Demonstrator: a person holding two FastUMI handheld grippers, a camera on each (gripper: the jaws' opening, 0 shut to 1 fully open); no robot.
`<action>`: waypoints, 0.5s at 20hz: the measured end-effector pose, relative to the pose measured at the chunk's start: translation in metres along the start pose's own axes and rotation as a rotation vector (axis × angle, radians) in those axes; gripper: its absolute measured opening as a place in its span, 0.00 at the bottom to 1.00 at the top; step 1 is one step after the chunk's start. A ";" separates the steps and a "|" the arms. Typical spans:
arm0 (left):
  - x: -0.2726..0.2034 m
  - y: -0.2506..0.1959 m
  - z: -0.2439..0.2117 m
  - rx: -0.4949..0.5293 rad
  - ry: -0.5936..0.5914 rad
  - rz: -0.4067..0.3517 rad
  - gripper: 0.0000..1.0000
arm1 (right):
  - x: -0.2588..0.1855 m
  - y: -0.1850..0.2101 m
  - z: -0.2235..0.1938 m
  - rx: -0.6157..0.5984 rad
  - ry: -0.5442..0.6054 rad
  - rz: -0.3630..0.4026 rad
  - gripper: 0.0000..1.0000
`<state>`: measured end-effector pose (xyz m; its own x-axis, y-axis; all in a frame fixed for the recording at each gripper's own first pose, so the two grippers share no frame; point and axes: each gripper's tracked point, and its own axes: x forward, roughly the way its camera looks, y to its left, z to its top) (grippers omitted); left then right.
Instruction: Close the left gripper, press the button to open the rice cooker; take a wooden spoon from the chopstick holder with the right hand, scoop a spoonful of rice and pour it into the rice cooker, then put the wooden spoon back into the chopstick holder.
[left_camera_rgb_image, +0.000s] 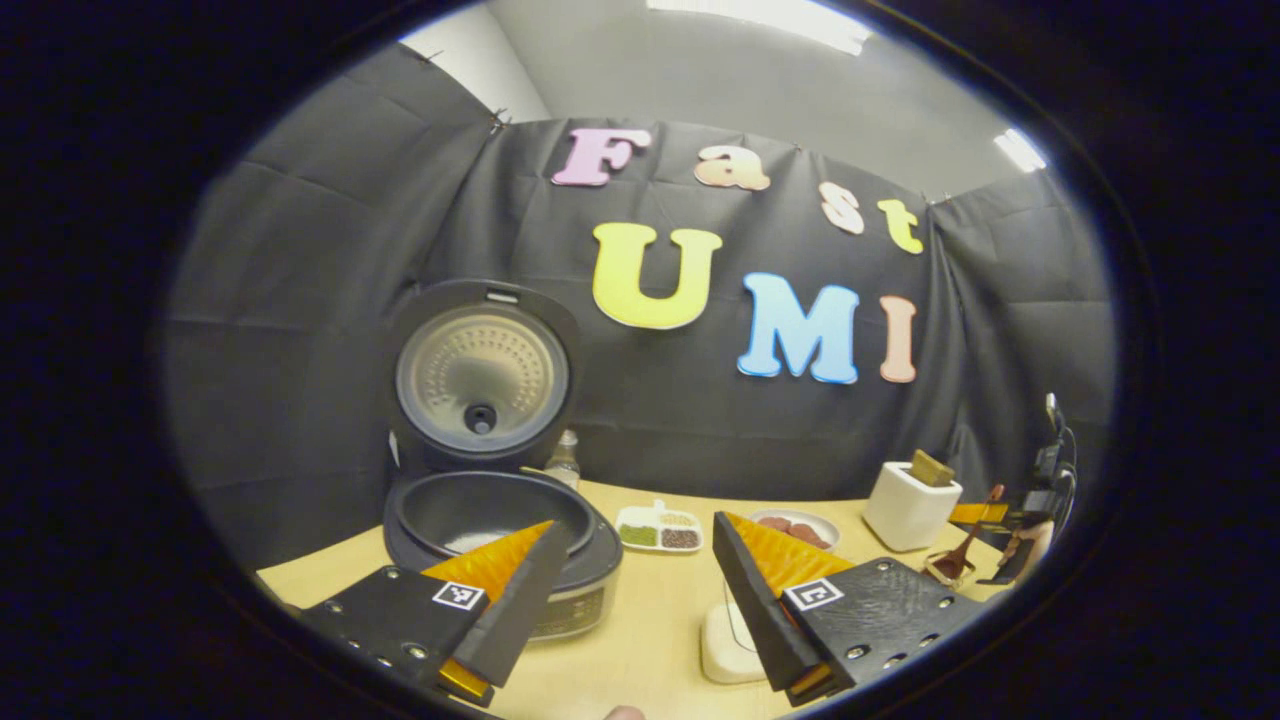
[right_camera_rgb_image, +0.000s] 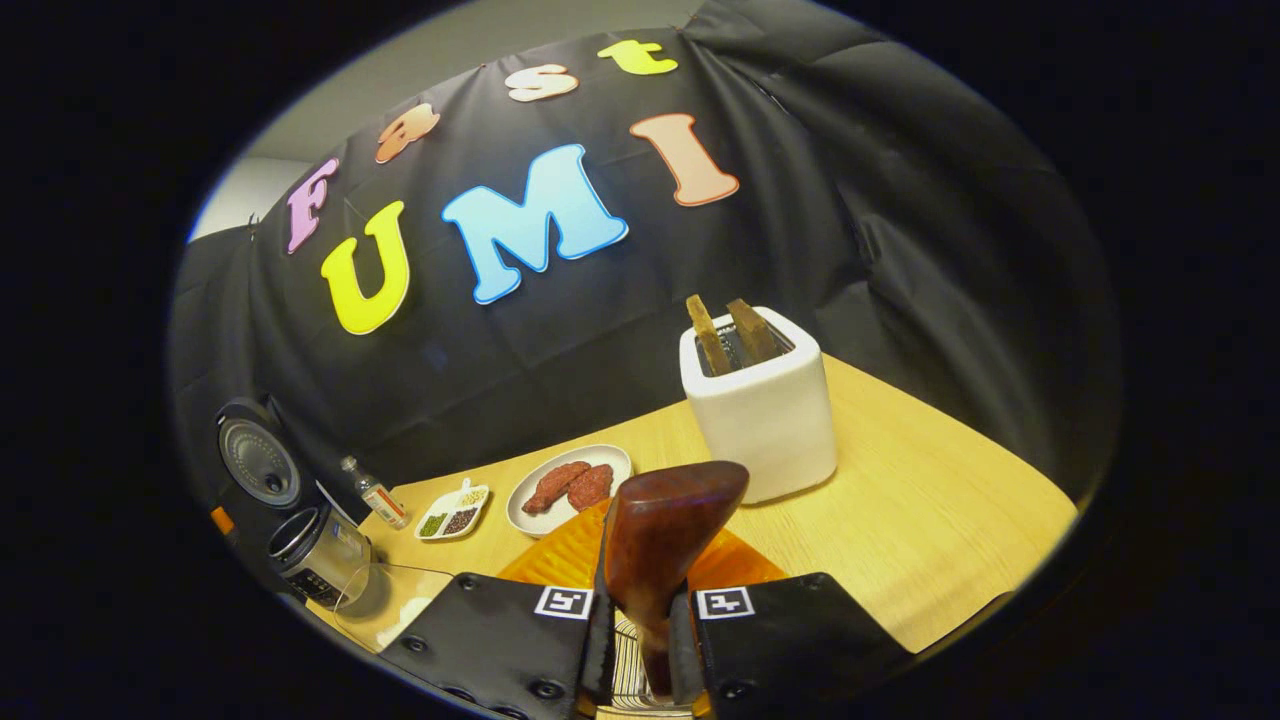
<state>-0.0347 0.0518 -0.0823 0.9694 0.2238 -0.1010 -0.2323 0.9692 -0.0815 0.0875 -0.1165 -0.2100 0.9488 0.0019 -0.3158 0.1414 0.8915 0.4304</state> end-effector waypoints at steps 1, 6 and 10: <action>0.000 0.006 0.007 0.008 -0.027 0.012 0.89 | 0.001 -0.002 -0.003 0.014 0.008 0.002 0.23; 0.013 0.042 0.055 0.042 -0.143 0.082 0.89 | -0.010 -0.003 0.008 0.024 -0.024 -0.023 0.48; 0.031 0.066 0.100 0.205 -0.199 0.134 0.89 | -0.032 -0.009 0.026 -0.084 -0.102 -0.087 0.69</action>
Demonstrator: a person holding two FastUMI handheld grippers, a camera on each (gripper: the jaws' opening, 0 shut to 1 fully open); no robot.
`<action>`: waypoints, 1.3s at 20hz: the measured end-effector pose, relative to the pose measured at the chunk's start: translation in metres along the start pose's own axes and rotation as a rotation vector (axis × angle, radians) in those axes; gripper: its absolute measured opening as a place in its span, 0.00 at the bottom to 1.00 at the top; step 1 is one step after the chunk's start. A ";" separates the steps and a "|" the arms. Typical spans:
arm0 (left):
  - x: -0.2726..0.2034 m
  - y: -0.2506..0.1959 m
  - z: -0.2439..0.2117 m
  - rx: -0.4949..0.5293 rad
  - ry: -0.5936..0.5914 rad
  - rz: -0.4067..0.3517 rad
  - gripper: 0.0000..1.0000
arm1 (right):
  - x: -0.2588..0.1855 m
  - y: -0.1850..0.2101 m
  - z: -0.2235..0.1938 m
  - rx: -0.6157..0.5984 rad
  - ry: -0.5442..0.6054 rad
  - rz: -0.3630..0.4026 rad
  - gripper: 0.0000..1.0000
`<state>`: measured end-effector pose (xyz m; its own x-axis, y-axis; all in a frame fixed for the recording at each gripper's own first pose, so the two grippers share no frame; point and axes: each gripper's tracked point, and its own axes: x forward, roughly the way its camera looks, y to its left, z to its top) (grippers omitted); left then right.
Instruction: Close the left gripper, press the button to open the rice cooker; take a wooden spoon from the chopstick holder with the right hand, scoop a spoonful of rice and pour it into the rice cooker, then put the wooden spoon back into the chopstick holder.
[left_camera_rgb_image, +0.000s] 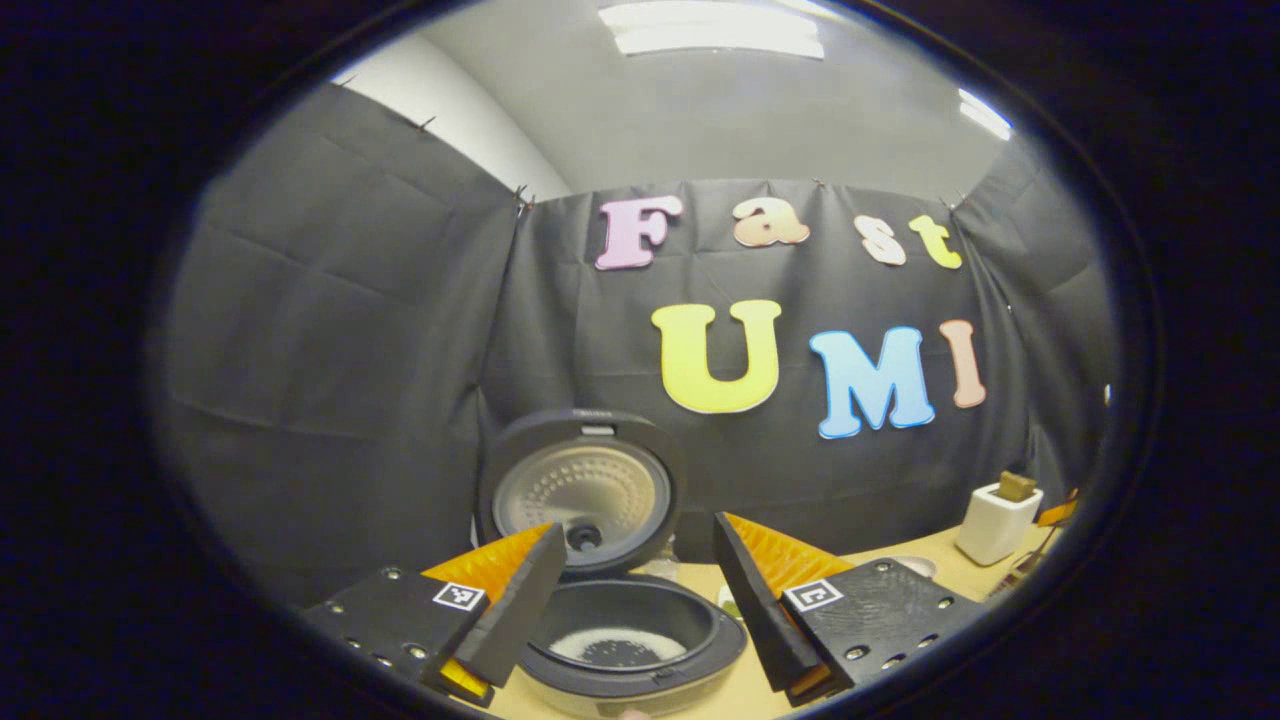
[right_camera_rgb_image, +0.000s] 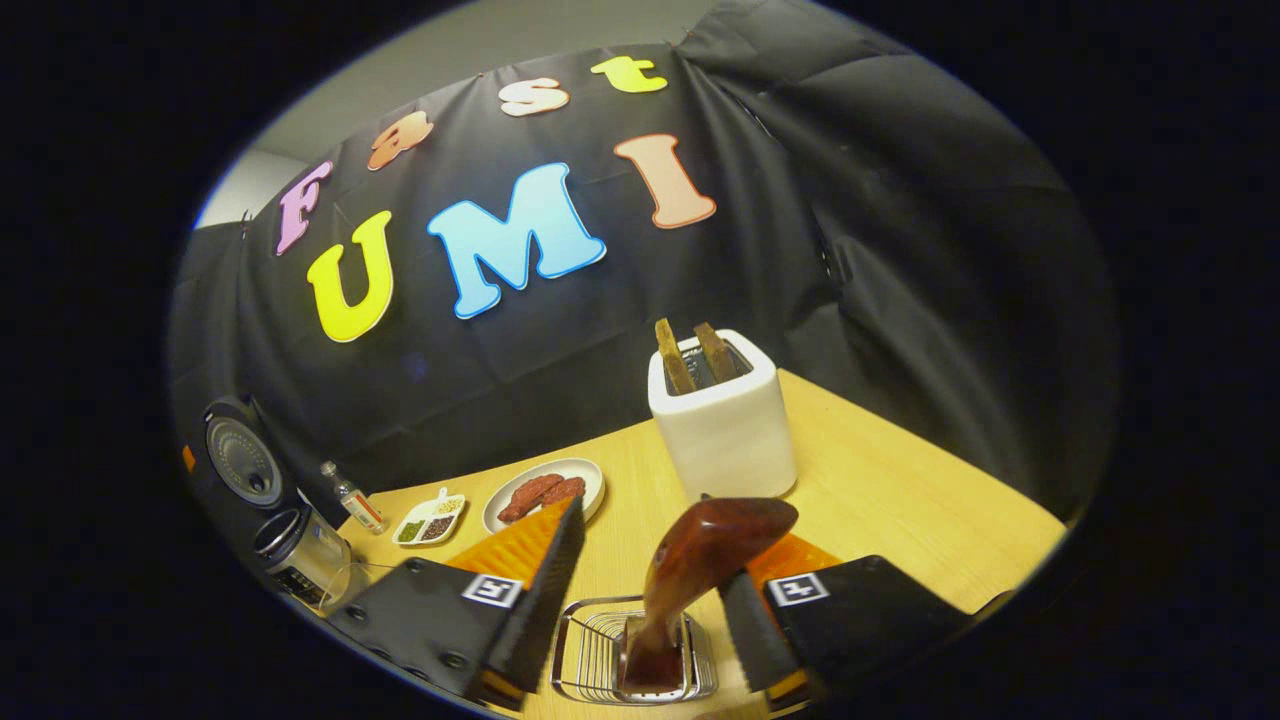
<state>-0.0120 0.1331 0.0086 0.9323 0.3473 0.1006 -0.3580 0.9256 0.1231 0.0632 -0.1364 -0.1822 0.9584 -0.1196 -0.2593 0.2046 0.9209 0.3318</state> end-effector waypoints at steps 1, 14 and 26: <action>0.006 0.003 0.007 0.028 -0.005 0.002 0.92 | -0.005 -0.003 0.006 -0.030 -0.014 -0.018 0.85; 0.100 0.032 0.127 0.155 -0.151 0.040 0.89 | -0.097 -0.020 0.043 -0.198 -0.257 -0.099 0.98; 0.237 0.046 0.056 0.068 0.190 0.041 0.92 | -0.169 -0.016 0.060 -0.238 -0.380 -0.086 0.98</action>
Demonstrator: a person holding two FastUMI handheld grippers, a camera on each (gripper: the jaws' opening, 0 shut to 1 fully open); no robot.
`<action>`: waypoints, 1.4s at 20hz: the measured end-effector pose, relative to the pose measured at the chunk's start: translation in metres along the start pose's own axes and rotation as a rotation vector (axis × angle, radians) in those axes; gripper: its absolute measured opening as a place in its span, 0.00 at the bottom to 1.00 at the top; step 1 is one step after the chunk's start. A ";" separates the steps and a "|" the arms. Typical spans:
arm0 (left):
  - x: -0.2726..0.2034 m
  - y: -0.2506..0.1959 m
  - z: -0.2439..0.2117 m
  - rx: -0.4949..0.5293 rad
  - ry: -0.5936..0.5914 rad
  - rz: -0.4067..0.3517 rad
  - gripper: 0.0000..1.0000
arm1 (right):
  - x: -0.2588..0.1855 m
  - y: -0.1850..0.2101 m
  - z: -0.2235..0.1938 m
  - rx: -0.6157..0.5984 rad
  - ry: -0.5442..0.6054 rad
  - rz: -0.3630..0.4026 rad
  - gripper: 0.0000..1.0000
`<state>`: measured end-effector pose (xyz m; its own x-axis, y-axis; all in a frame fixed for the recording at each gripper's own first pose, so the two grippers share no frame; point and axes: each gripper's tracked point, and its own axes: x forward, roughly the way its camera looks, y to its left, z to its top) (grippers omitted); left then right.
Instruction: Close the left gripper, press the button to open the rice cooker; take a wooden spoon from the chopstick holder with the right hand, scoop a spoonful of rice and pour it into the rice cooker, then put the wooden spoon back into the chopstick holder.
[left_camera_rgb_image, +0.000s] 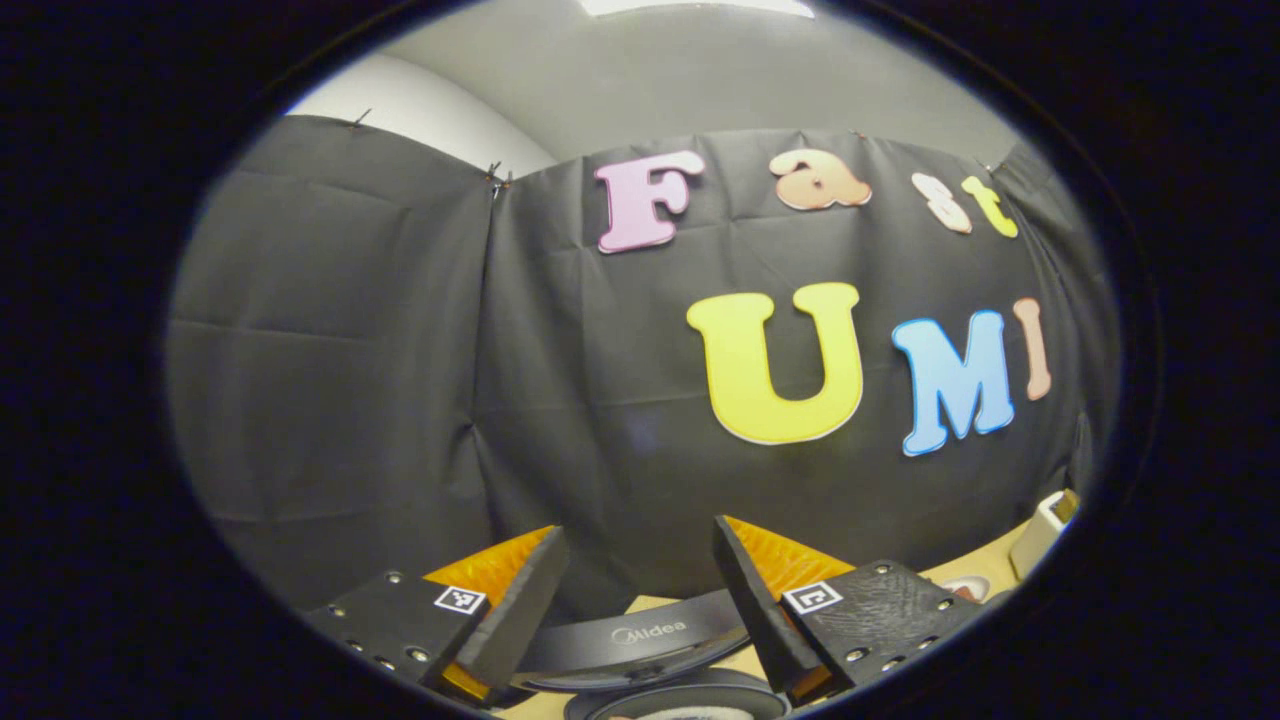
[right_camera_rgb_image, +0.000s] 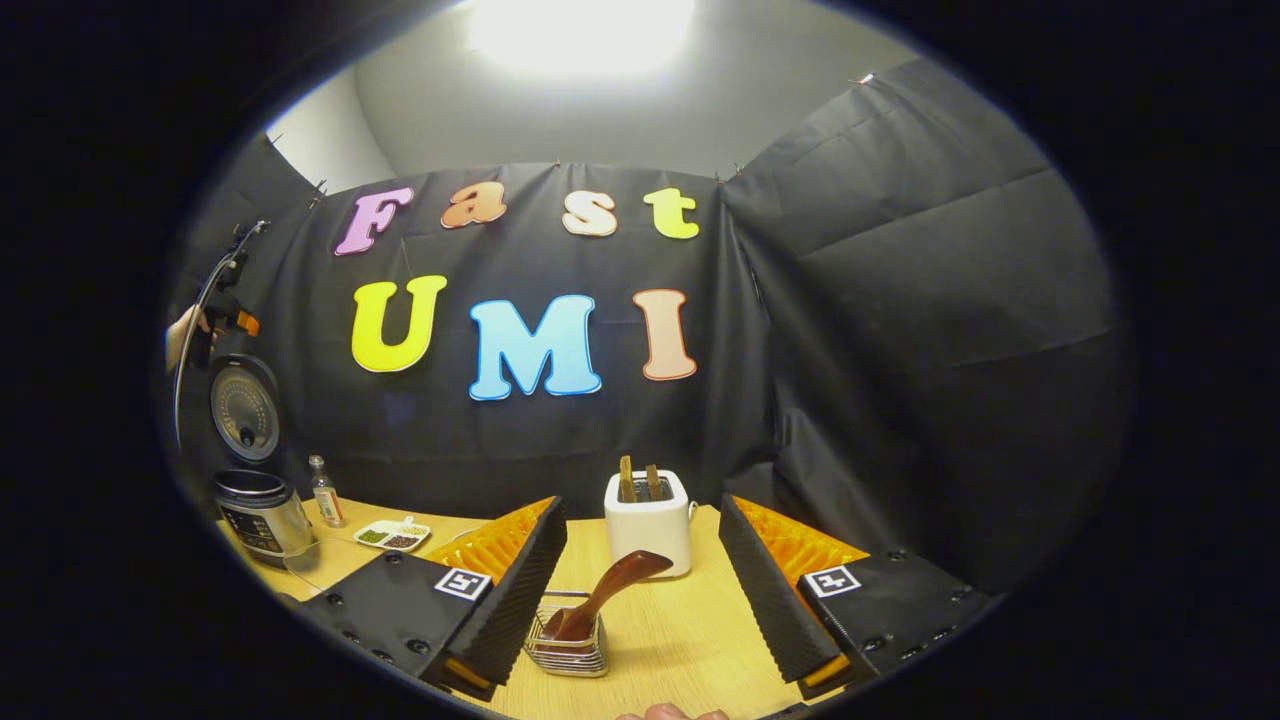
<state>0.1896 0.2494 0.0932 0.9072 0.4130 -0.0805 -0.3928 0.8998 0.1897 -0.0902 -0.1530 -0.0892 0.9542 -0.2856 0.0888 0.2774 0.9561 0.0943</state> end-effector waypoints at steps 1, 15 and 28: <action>0.007 0.000 -0.008 0.008 0.021 -0.002 0.92 | -0.003 0.004 0.001 -0.006 -0.005 0.008 0.98; -0.032 -0.018 -0.060 -0.135 0.229 -0.052 0.93 | -0.004 0.062 -0.009 -0.048 -0.008 0.165 0.98; -0.133 -0.076 -0.161 -0.112 0.462 -0.206 0.95 | -0.039 0.107 -0.042 0.027 0.057 0.294 0.98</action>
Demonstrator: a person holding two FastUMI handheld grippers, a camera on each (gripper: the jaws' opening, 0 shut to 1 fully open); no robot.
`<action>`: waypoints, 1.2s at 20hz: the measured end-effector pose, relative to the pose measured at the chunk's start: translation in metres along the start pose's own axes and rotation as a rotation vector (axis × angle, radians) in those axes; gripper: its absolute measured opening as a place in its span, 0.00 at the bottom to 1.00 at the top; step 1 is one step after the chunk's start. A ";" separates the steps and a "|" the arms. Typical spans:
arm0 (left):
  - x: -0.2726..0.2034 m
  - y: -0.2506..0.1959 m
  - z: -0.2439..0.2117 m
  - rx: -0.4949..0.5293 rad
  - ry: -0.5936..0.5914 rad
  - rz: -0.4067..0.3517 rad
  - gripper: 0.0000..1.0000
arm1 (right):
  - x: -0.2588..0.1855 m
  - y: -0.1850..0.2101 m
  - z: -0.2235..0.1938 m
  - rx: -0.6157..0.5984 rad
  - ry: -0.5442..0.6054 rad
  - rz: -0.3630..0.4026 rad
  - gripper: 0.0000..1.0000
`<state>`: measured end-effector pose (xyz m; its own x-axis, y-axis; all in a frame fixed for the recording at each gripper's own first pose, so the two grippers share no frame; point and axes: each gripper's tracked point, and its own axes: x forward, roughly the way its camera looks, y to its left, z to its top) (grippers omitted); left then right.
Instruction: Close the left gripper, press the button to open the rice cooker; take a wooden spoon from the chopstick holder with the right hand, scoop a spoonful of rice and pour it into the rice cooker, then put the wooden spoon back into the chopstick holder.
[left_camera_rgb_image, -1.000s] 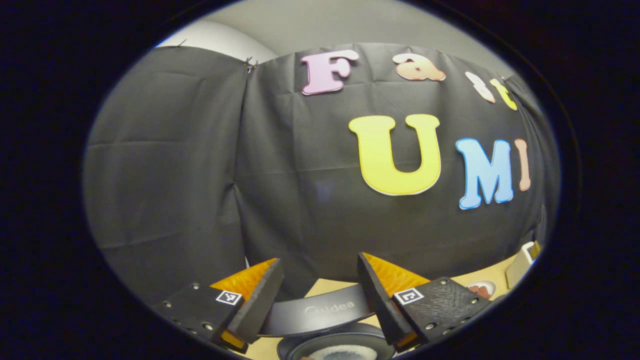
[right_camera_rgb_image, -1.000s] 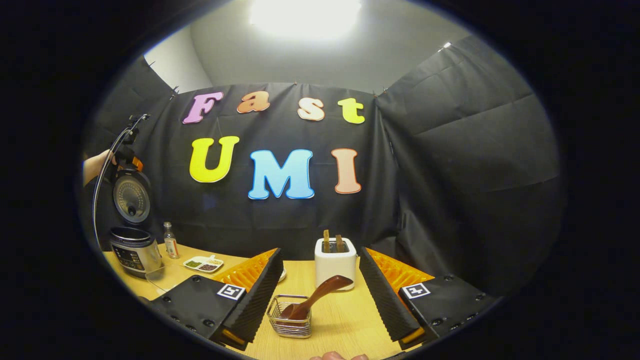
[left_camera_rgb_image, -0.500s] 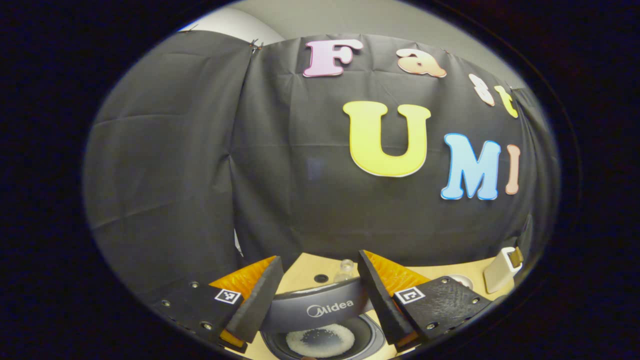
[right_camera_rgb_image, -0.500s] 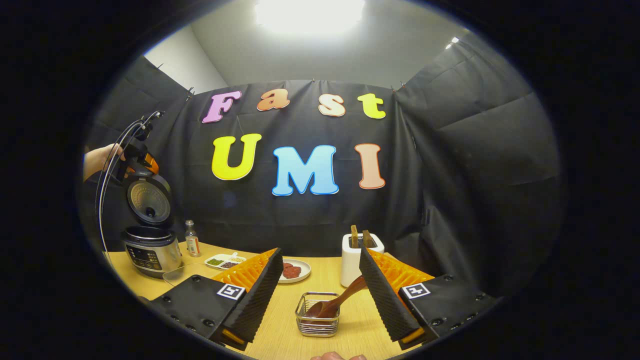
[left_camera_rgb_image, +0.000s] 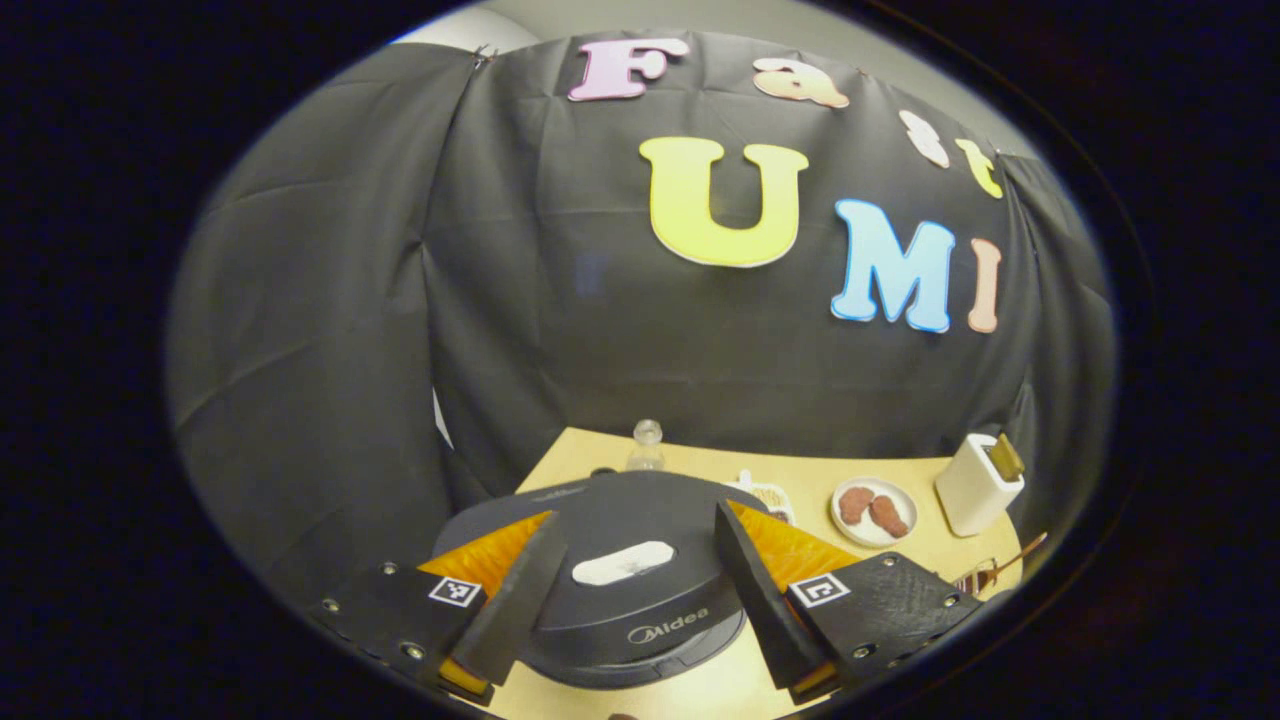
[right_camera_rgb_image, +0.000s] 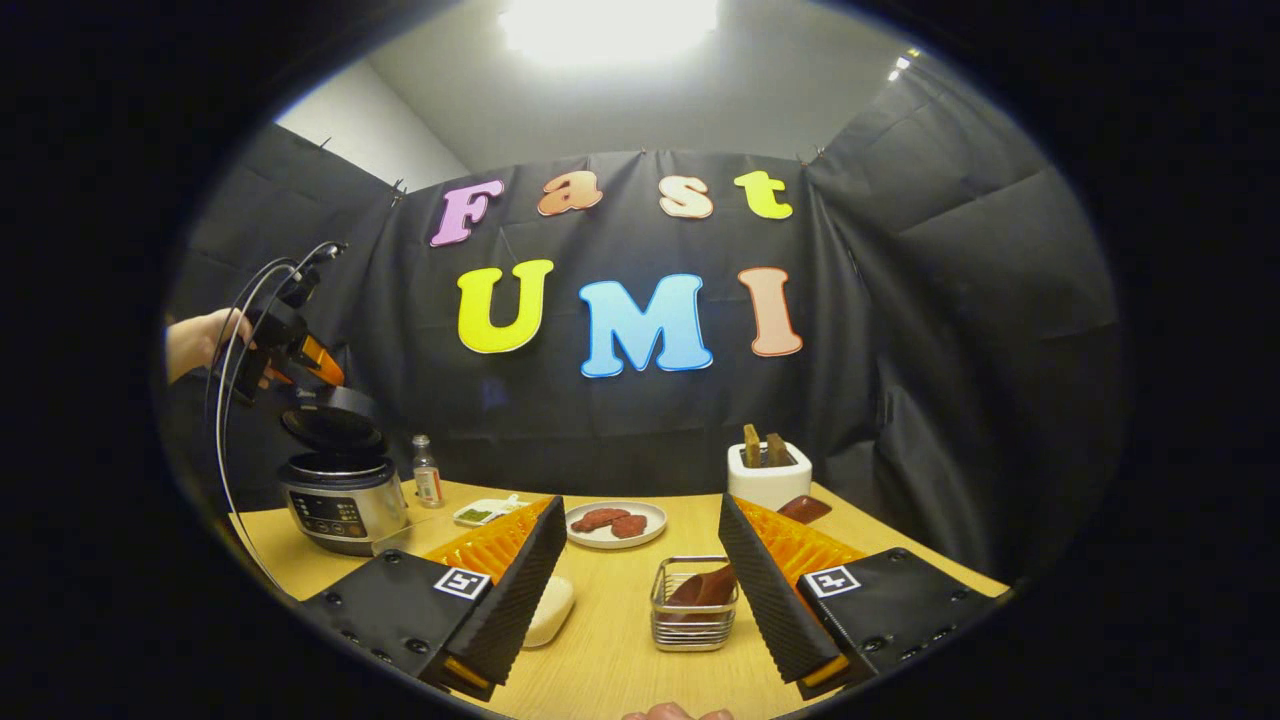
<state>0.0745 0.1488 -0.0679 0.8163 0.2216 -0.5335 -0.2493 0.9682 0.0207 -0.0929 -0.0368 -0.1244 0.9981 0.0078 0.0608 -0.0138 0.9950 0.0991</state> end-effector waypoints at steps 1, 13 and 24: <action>0.002 -0.003 -0.013 0.007 0.012 0.002 0.94 | -0.001 0.006 -0.007 0.002 0.012 0.015 0.98; 0.013 -0.012 -0.087 0.081 0.028 -0.001 0.94 | -0.018 0.044 -0.024 -0.076 0.025 0.090 0.98; 0.018 -0.013 -0.096 0.128 -0.002 -0.016 1.00 | -0.016 0.040 0.016 -0.093 0.023 0.053 0.98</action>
<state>0.0423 0.1287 -0.1585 0.8205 0.2059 -0.5333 -0.1678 0.9785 0.1196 -0.1105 0.0015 -0.1052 0.9973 0.0619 0.0406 -0.0621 0.9981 0.0037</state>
